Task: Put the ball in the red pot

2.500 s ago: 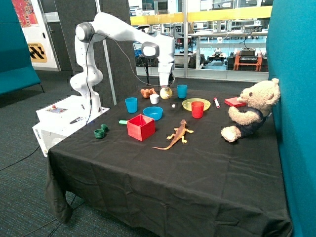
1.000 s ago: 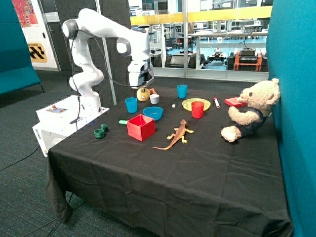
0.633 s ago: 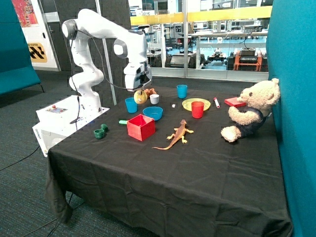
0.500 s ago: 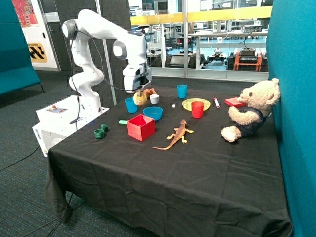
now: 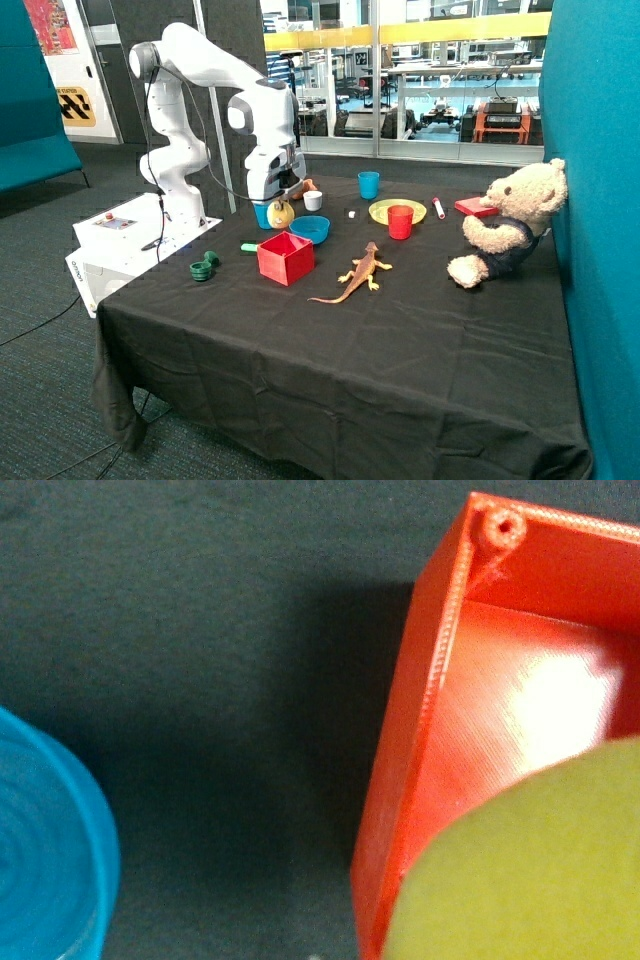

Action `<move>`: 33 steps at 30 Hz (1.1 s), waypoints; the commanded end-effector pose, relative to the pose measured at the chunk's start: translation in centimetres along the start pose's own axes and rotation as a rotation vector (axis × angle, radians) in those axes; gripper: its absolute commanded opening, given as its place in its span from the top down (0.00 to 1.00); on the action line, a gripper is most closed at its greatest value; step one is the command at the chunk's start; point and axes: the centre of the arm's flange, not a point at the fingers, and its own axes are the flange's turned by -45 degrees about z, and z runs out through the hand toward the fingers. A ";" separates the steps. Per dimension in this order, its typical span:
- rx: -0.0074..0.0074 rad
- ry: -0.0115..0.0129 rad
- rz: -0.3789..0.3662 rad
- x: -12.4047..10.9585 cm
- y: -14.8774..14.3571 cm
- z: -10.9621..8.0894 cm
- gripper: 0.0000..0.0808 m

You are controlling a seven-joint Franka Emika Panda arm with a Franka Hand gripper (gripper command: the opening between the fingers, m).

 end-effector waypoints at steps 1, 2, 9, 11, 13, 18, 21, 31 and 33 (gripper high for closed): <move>0.0021 0.0041 -0.002 0.2 1.0 2.0 1.00; 0.0021 0.0041 -0.005 0.3 1.2 2.1 1.00; 0.0021 0.0042 -0.020 1.6 1.8 2.1 1.00; 0.0021 0.0042 -0.020 2.0 2.0 2.2 1.00; 0.0021 0.0042 -0.020 2.2 2.1 2.3 1.00; 0.0021 0.0042 -0.024 2.1 1.9 3.5 1.00; 0.0021 0.0042 -0.023 1.8 1.6 4.5 1.00; 0.0021 0.0042 -0.026 1.3 1.4 6.6 1.00; 0.0021 0.0042 -0.025 1.3 1.4 6.8 1.00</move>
